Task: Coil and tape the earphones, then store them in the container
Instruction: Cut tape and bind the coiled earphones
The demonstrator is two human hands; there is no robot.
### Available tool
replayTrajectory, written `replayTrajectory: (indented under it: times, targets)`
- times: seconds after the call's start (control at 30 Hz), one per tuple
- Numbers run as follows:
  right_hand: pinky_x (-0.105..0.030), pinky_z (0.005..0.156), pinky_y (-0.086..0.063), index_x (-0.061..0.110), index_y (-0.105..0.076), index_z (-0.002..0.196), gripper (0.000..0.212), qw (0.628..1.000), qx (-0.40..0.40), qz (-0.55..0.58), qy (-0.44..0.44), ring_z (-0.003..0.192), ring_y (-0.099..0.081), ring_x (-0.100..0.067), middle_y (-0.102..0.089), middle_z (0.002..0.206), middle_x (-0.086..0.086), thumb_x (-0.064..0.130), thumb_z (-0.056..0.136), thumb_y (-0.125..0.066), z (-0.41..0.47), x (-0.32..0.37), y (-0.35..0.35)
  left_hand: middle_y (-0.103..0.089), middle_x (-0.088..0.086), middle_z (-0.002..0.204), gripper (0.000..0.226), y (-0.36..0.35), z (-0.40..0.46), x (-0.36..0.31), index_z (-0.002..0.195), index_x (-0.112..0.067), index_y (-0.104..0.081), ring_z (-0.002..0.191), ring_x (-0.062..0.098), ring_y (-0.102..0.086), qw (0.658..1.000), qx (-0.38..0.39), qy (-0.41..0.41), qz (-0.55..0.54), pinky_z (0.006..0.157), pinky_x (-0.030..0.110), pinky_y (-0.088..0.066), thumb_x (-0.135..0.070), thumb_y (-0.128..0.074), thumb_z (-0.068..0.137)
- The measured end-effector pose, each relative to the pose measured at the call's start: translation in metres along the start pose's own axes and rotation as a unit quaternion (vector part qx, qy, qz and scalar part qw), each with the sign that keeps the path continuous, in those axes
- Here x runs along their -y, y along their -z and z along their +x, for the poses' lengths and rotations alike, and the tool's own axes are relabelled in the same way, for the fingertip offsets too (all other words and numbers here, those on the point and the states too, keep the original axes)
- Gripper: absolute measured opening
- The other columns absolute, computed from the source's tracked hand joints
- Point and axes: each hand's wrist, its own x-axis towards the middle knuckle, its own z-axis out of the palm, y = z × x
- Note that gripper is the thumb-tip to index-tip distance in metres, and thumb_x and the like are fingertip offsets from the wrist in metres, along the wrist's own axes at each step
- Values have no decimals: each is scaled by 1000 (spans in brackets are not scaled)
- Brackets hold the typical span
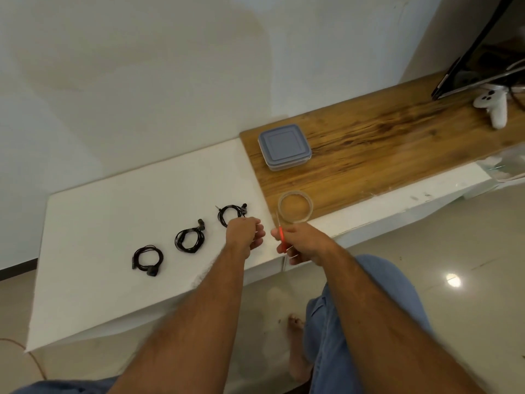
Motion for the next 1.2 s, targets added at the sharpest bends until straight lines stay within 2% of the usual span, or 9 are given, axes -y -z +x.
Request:
replayTrajectory:
  times: [0.07,0.17,0.27,0.5,0.7,0.87,1.07,1.2]
  targets:
    - [-30,64,-55,8,-64,110,49,997,38,37,-48,66,-54,-13,-68,85,-6,52,89,-62,-1,-10,-9,-61,6,69,14,0,-2,-1,84,-6,-61,54,13,-57,1000,0,6,-9,43,20,-46,-5,-49,92]
    - [-31,67,-54,7,-63,115,57,991,78,83,-64,68,-56,-12,-68,87,-4,56,87,-61,2,-23,-17,-61,5,68,13,0,-4,1,85,-6,-61,53,13,-57,1000,1,16,-10,42,19,-46,-6,-50,92]
    - [-33,72,-54,9,-63,116,58,991,69,95,-62,74,-57,-14,-69,92,-5,58,84,-63,8,-33,-19,-61,5,69,13,-1,-6,2,86,-6,-62,54,13,-58,1000,3,22,-9,40,18,-46,-6,-50,92]
    - [-34,72,-55,13,-67,108,48,995,25,82,-43,77,-58,-16,-71,92,-5,54,84,-67,24,-33,-12,-63,6,73,15,1,-7,0,88,-5,-63,58,13,-61,1000,4,30,-7,40,19,-47,-6,-48,92]
    - [-32,69,-54,16,-69,94,31,998,17,66,5,70,-56,-14,-70,87,-4,46,86,-69,27,-28,-13,-63,6,74,15,4,-6,-1,89,-5,-62,59,14,-61,1000,9,30,-3,42,20,-48,-6,-47,93]
    - [-28,62,-53,15,-73,90,25,998,-6,58,34,64,-53,-13,-70,79,-4,39,83,-74,26,-26,-14,-63,5,74,16,5,-5,1,92,-5,-62,58,13,-61,999,8,36,2,42,20,-47,-8,-46,94]
    - [-26,58,-52,7,-75,91,29,994,-84,-19,72,55,-52,-13,-69,75,-6,33,78,-80,24,-22,-11,-63,6,76,18,4,-5,1,90,-6,-61,61,14,-61,1000,9,29,1,47,23,-48,-8,-44,94]
    - [-31,64,-55,14,-76,95,33,976,-134,-153,83,64,-59,-15,-71,78,-6,37,73,-83,25,-15,-4,-63,7,78,19,1,-4,1,94,-6,-62,62,16,-61,1000,8,20,1,49,25,-48,-6,-43,93]
